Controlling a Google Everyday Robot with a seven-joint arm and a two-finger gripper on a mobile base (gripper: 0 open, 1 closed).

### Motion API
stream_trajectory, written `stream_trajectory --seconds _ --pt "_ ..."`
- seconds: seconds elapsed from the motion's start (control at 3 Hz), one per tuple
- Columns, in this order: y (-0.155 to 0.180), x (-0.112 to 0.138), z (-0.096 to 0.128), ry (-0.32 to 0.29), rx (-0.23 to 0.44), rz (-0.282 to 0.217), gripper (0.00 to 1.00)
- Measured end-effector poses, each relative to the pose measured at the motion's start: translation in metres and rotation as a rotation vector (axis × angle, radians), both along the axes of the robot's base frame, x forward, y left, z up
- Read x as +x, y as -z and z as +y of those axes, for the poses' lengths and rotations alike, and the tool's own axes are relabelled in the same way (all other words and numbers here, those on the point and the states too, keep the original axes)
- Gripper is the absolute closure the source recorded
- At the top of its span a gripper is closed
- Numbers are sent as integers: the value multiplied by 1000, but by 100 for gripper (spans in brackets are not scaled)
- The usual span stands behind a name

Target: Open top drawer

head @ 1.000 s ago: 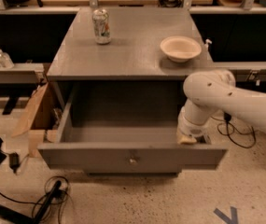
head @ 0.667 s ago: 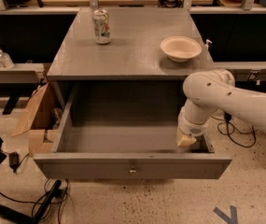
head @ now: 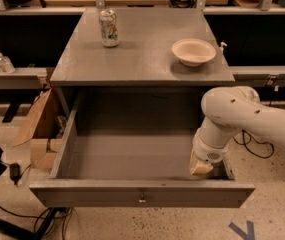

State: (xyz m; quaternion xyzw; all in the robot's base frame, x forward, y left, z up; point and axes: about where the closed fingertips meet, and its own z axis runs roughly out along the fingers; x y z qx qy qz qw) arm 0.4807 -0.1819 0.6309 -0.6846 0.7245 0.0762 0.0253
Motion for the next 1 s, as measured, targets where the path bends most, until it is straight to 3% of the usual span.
stream_trajectory --seconds 0.33,0.67,1.0 --pt "-3 -38 8 16 50 18 100" --pt "-5 -49 10 19 66 19 100" --pt "-4 -50 10 18 66 20 86"
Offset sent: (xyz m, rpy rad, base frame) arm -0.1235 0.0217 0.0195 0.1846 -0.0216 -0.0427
